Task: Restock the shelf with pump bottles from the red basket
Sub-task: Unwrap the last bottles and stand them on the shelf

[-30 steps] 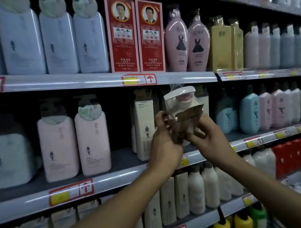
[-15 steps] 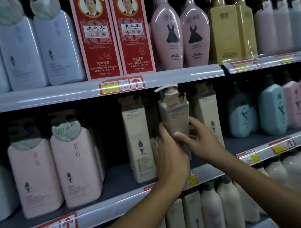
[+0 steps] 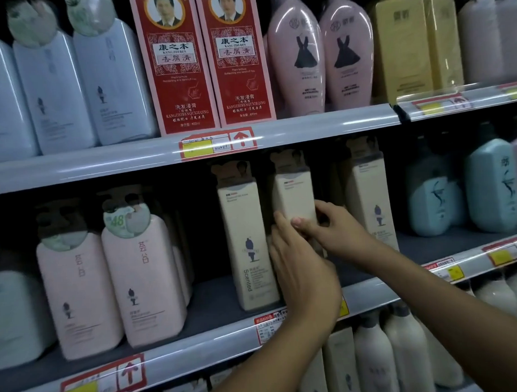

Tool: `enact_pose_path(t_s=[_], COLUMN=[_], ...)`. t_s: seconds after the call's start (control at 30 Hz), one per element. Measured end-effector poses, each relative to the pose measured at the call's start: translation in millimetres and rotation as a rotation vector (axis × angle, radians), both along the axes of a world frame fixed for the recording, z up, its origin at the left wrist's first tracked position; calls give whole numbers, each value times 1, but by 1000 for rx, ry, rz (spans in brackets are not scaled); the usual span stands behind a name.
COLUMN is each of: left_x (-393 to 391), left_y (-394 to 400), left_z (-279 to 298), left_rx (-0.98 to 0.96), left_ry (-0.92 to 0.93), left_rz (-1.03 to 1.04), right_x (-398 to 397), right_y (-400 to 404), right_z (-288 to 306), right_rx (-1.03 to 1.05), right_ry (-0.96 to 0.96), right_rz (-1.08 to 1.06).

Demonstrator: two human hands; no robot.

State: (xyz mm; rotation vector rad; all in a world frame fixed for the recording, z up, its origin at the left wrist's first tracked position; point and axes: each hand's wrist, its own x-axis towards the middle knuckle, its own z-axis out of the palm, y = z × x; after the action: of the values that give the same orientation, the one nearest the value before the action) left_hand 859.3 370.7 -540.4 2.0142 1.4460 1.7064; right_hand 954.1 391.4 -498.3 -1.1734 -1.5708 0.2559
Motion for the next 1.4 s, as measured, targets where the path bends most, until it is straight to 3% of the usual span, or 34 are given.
enact_pose_path(t_s=[0.37,0.5,0.63,0.7,0.87,1.0,1.13,1.23,1.33,1.4], left_x=[-8,-16,-37,-56,-119,-205,-332,-428,-494,-513], left_y=[-16,-33,-52,-58,-77,-103,-146,-172,-189,-192], left_z=[-7,-2,5,6,-10,-77,-192,-278,-346,-384], left_rx=[0,51,99,133,88,-6,-360,-697,-968,-1136], left_ry=[-28,-25,-55,-63,-129,-146,180,284,528,704], left_rz=[-92,-162,-191,-209,-242,-217,-187,-92,8,-36], right_x=[-18,-23,-41,-58,-127,-188,-257,-303,-336,-349], right_y=[-5,-17,-44,-64,-113,-149,-186,-207,-213,-206], right_z=[-6,-15,-24,-27,-51,-122,-238,-325,-386,-418], right_rx=[2,-46,158,196,86,-99,-378,-680,-1021,-1096], right_ry=[34,236,399,423,355,342,82,-184,-586,-884], right_rz=[-45,78,-141,-97,52,145,266,370,589,704])
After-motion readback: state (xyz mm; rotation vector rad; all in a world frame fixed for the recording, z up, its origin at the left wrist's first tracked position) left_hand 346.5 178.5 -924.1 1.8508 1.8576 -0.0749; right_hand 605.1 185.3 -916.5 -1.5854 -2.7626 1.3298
